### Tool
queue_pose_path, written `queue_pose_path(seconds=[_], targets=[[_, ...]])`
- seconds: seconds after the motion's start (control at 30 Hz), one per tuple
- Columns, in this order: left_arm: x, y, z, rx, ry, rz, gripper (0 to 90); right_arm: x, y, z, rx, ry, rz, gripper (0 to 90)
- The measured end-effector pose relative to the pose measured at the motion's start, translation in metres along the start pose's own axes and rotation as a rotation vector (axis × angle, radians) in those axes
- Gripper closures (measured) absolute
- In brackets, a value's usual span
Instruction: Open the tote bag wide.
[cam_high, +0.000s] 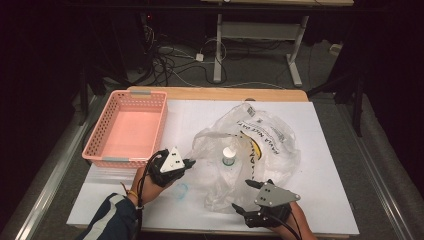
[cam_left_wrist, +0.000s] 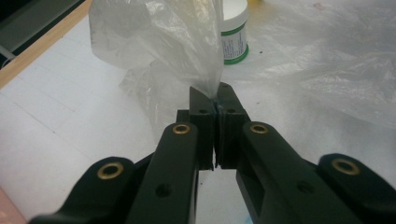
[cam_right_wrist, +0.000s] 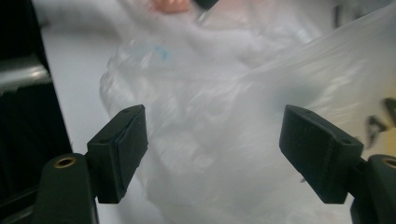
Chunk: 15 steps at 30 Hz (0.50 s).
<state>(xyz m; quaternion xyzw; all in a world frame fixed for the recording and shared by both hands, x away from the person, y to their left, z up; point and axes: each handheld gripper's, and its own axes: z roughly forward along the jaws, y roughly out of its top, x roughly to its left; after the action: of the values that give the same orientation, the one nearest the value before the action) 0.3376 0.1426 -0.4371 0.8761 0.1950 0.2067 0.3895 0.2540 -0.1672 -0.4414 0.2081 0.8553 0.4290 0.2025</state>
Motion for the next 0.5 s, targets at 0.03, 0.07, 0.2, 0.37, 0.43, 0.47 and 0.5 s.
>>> queue_pose_path(seconds=[0.03, 0.07, 0.2, 0.37, 0.43, 0.47, 0.5], targets=[[0.000, 0.000, 0.000, -0.003, -0.001, -0.003, 86.0, 0.000, -0.001, 0.003, 0.014, 0.015, -0.006, 21.9], [0.000, 0.000, 0.000, -0.003, -0.002, -0.004, 86.1, 0.001, -0.002, 0.007, 0.027, 0.026, -0.012, 21.5], [-0.001, 0.000, 0.001, -0.005, -0.007, -0.003, 86.1, 0.006, -0.007, 0.022, 0.114, 0.028, -0.069, 17.7], [0.000, 0.001, 0.000, -0.013, -0.005, -0.009, 86.0, 0.004, -0.015, 0.039, 0.193, 0.044, -0.113, 18.5], [0.000, 0.001, 0.002, -0.010, -0.007, -0.012, 86.0, 0.004, -0.016, 0.044, 0.210, 0.051, -0.113, 18.7], [-0.001, 0.000, 0.002, -0.008, -0.010, -0.010, 86.0, 0.003, -0.017, 0.046, 0.218, 0.064, -0.105, 18.8], [-0.001, 0.000, 0.003, -0.005, -0.013, -0.008, 86.0, 0.001, -0.018, 0.047, 0.207, 0.076, -0.083, 21.9]])
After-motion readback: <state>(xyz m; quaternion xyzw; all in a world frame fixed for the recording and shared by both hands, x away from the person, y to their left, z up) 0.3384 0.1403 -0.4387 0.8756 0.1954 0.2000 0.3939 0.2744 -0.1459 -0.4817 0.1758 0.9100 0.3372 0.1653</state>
